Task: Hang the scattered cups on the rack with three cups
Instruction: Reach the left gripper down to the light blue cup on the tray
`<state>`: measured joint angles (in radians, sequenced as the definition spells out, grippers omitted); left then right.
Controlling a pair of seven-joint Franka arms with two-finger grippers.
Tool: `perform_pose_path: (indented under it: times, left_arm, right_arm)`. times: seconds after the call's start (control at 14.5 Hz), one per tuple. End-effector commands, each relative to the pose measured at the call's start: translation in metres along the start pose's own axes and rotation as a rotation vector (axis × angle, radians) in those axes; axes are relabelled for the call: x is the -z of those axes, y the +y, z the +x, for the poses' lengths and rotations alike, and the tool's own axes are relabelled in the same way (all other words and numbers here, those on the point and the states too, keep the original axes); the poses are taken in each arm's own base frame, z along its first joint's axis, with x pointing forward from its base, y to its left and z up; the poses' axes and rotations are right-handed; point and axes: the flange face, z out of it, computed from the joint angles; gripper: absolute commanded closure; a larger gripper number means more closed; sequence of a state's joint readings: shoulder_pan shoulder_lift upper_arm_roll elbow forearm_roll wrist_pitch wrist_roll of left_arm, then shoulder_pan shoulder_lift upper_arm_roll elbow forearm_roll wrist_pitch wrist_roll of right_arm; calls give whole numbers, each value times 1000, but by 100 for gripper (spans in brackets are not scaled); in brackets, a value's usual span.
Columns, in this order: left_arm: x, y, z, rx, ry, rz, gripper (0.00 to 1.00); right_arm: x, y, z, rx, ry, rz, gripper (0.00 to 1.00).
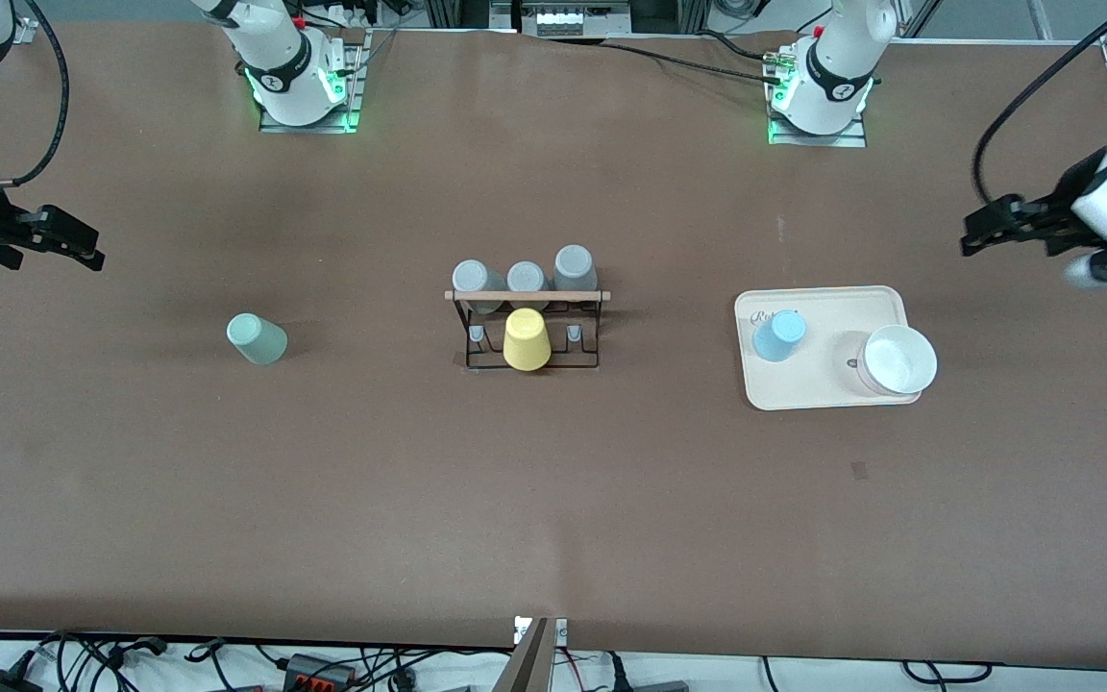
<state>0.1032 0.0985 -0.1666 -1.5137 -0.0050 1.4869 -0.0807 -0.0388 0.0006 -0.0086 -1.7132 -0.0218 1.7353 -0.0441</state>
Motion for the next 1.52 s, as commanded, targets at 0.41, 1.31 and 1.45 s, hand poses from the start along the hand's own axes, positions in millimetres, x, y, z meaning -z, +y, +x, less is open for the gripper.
perform_pose_path:
  times: [0.41,1.31,1.45]
  left_arm:
    - [-115,31,38,114,-112,7,0]
    - [-297,78,18,213,-34,-22,0]
    - [-312,87,19,226,-34,-27,0]
  right_arm:
    - [8,0,-2,10,8,0,0]
    - [3,-8,0,33,-5,-16,0]
    - [4,-8,-1,30,-5,-16,0]
